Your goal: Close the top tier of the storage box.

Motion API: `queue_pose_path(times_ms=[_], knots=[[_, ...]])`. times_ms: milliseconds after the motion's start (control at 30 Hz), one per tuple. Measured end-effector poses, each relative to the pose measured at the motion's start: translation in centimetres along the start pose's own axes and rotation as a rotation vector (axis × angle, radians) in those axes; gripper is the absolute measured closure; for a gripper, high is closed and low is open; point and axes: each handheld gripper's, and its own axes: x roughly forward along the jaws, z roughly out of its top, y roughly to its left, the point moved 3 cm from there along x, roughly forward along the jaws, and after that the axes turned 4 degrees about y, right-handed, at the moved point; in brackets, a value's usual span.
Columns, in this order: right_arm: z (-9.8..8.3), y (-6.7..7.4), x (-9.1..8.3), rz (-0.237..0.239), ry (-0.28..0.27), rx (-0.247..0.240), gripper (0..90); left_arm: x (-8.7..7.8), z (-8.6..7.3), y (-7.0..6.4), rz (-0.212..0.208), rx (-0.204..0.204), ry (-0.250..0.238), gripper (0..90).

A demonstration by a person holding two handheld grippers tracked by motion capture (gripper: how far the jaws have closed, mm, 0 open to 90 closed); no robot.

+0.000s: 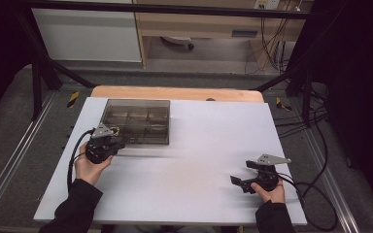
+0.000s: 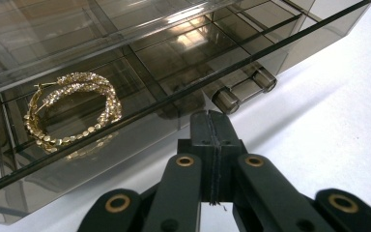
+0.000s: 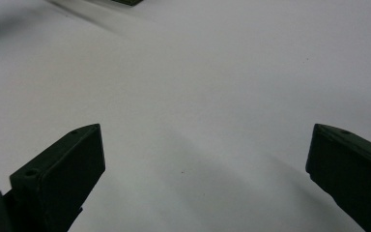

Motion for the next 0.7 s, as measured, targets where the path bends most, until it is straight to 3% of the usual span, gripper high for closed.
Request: queue_pose_path(times_ms=[700], knots=[[0.02,-0.02,-0.02,-0.001,-0.003,-0.002,0.6,0.75,0.18,0.88,0.019,-0.009,-0.008,90.0]])
